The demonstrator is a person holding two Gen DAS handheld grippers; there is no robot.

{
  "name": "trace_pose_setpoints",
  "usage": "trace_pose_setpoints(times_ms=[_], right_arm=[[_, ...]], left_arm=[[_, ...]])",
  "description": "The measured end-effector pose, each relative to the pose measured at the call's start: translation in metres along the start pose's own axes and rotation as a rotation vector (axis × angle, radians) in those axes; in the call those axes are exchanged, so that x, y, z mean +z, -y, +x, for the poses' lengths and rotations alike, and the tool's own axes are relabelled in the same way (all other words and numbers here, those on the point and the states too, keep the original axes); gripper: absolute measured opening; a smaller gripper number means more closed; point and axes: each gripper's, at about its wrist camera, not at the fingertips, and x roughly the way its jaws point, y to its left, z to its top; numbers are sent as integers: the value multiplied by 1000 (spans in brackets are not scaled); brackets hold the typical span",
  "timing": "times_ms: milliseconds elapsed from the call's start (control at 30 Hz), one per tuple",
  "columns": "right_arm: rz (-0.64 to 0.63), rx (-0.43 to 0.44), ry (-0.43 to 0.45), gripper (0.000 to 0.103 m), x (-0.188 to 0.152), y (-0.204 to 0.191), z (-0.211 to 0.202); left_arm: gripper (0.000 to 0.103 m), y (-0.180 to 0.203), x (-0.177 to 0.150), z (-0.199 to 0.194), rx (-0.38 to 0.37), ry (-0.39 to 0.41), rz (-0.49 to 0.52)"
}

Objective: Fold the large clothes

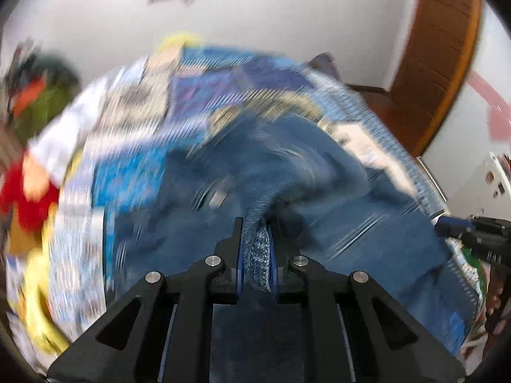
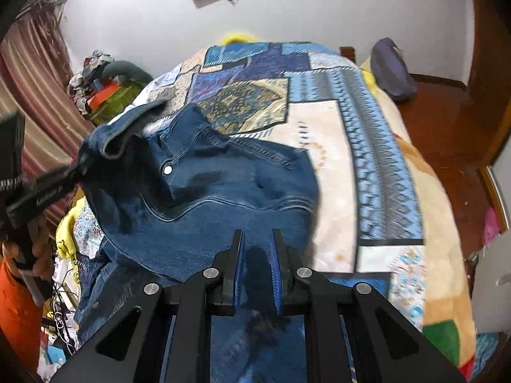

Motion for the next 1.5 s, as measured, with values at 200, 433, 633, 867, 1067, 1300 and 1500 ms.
trace_pose_setpoints(times_ms=[200,433,633,867,1067,1300,1500], right_arm=[[-59,-73,-61,11,-24,-2,33],[-22,-151,-60,11,-36,8,24],[21,-148,-73,11,-42,18,24],[-5,-296,-11,82,-59,26,13],[157,-133,-50,82,-60,49,3],[156,-119,-14,82,-51,42,-8],[147,-98,60,82,-21,32,-19]], left_arm=[[27,-45,-79,54,-104,-212,-127],[28,-66,-88,56,-229,-161,-271],[30,-84,-92,51,-335,-141,-394],[65,-102,-116,45,-203,-135,-483],[50,-127,-101,62,-220,-145,-564],[29,-96,-49,34,9,-54,-354],[29,-74,-2,-35,110,214,-167]])
